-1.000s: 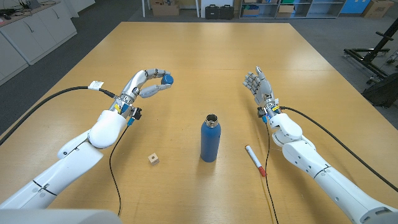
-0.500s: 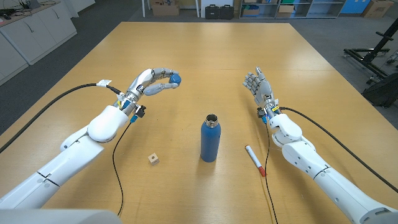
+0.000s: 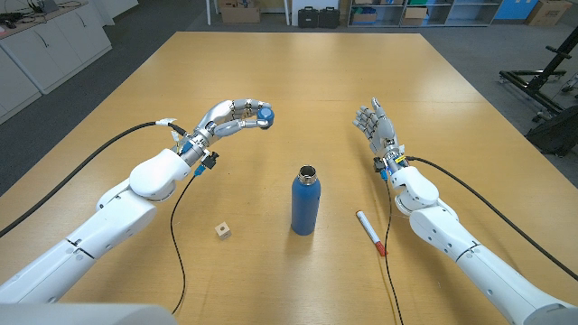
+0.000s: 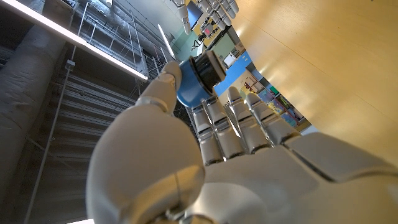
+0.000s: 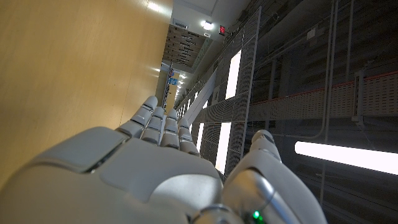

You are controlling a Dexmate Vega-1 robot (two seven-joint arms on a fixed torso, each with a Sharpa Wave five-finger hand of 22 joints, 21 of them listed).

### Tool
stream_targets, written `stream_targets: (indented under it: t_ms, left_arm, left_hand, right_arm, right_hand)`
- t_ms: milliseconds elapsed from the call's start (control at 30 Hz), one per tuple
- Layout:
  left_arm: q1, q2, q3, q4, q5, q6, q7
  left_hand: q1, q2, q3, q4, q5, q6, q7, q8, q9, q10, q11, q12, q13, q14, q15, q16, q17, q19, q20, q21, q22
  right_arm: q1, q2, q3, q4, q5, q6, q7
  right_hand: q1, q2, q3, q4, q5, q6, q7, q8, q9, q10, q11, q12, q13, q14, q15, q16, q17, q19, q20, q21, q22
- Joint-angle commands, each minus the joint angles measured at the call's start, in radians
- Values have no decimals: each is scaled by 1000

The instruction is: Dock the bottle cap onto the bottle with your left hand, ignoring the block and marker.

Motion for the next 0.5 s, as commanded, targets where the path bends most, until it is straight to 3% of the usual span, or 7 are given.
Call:
stream_targets:
  t_ms: [33, 300, 500]
  left_arm:
    - [-58, 17, 55, 19, -165, -1, -143]
    - [-58, 71, 49, -32, -266, 73, -180]
    - [-56, 120, 34, -70, -277, 109, -182]
  left_hand:
    - [-18, 30, 35, 29, 4, 114, -82, 24, 6, 136, -114, 6, 9, 10, -166, -1, 2, 2, -8, 1, 2]
    - [-21, 33, 37, 30, 5, 118, -80, 24, 7, 140, -114, 5, 9, 12, -167, 0, 2, 1, -7, 1, 2]
    - [-22, 34, 38, 30, 5, 118, -78, 23, 7, 144, -114, 5, 9, 12, -167, 0, 2, 1, -8, 1, 2]
  right_arm:
    - [-2, 4, -4, -3, -5, 3, -4]
    - [-8, 3, -2, -13, -10, 5, -13]
    - [-13, 1, -1, -19, -10, 7, -14]
  right_hand:
    - [4, 8, -5, -2, 0, 6, 6, -3, 5, 6, 3, 0, 1, 6, 3, 0, 2, 5, -1, -3, 6]
    - [4, 8, -5, -2, 0, 5, 4, -3, 5, 6, 2, 0, 1, 6, 4, -1, 2, 5, -1, -5, 6]
    - [4, 9, -6, -2, 0, 6, 6, -3, 5, 6, 4, 0, 1, 7, 3, 0, 2, 6, -1, -6, 6]
